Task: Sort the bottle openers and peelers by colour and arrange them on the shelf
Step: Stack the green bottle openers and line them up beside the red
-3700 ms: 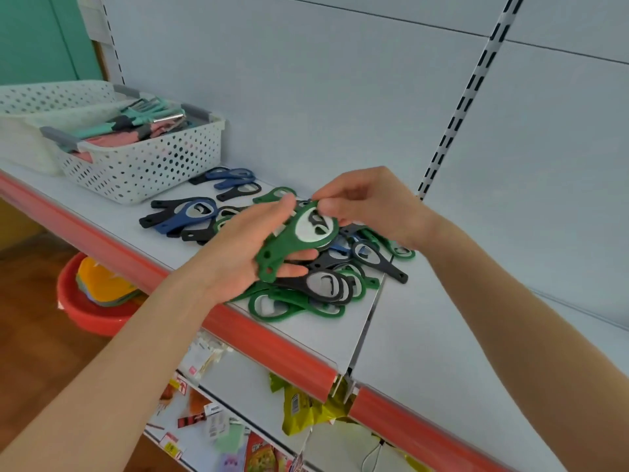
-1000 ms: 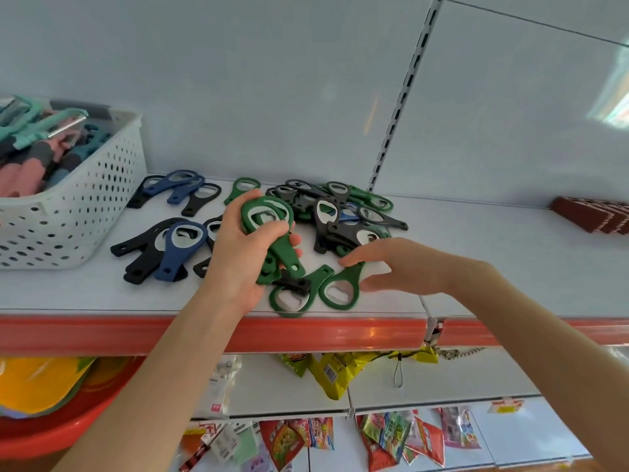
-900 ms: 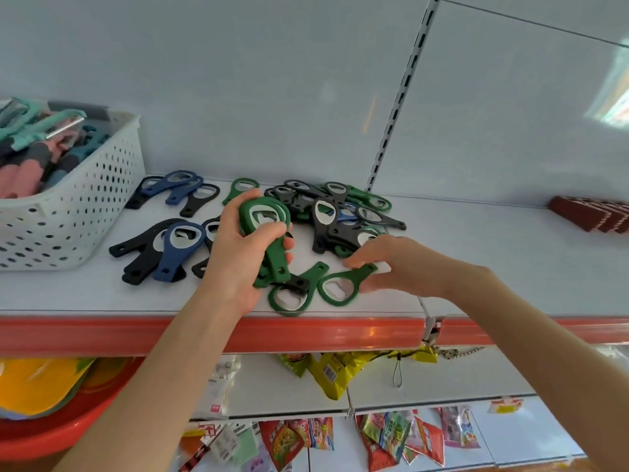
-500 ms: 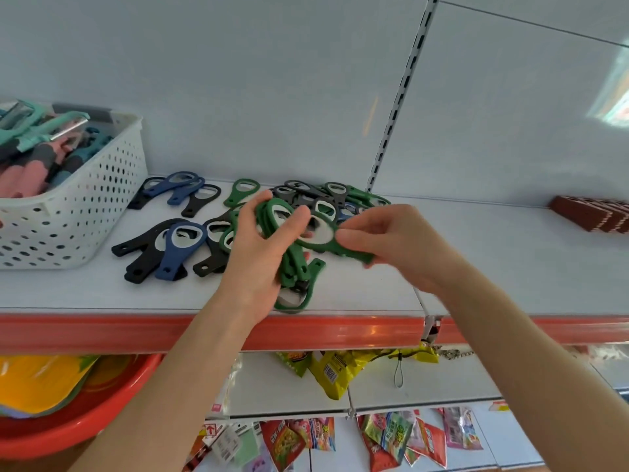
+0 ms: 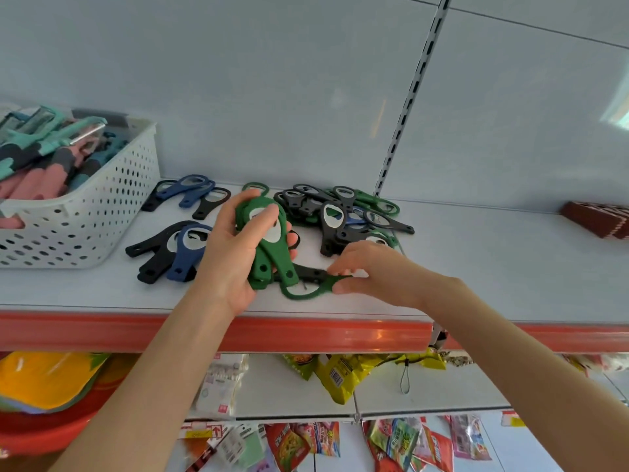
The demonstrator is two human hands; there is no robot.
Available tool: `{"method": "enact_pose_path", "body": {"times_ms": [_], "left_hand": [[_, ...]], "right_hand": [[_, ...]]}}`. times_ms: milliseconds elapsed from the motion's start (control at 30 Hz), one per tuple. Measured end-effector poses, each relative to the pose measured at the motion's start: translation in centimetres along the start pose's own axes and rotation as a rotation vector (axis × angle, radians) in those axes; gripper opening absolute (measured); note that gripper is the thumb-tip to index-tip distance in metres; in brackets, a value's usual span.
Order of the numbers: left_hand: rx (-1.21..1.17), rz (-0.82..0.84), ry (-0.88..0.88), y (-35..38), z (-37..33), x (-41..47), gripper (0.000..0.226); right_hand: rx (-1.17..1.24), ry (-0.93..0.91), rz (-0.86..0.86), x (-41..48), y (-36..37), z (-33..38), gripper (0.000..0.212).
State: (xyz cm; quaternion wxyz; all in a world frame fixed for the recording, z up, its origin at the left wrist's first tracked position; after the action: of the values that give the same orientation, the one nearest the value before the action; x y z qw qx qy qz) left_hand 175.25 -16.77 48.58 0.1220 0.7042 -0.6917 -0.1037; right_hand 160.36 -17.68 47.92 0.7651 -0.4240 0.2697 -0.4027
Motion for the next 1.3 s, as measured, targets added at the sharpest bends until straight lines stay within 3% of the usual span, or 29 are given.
{"method": "enact_pose_path", "body": {"times_ms": [267,467,733,867,933,1000,1133,1300], "left_hand": [[-0.102,0.153,-0.044,1.2,1.1,0.7,0.031],[-0.127,0.158,-0.054,3.6,2.0,0.7,0.027],[-0.139,0.170,0.023,4.5,1.2,0.6,0.043],[-0.150,0.157,-0.004,3.8,1.6,1.1,0.031],[-0.149,0.134,-0.031,3.4,2.0,1.3,0.025],[-0.154,0.131,-0.045,3.3,2.2,1.4,0.021],[-0.177,0.115,-0.071,3.2,2.6,1.5,0.016],[-0.188,0.112,-0.097,3.7,3.0,1.4,0.015]], "right_hand": [[0.060,0.185,-0.108,-3.7,-5.5,-3.5,0.025],[0.497,0.099,-0.435,-4.4,-8.2,-0.8,0.011],[0.712,0.026,-0.431,-1.7,-3.9,1.5,0.010],[0.429,0.043,-0.494,-0.8,-5.0,-0.8,0.021],[0.225,0.044,-0.348,-0.1,-3.9,-1.9,0.033],[0.118,0.043,-0.260,-0.2,-2.9,-2.7,0.031],[0.147,0.099,-0.263,-2.1,-3.0,-4.3,0.036],[0.134,0.167,-0.306,-2.9,-4.0,-5.6,0.021]]}}
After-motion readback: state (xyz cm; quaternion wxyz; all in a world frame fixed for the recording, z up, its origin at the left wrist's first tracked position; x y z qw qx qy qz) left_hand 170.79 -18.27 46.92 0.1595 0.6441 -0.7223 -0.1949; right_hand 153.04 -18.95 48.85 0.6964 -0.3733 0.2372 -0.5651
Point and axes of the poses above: each hand's wrist, its own x-axis towards the middle knuckle, its own y-axis out of the palm, z = x × y, the point moved 8 cm from there along x, towards the middle knuckle, and after that the axes turned 14 degrees about x, right-handed, at the moved point
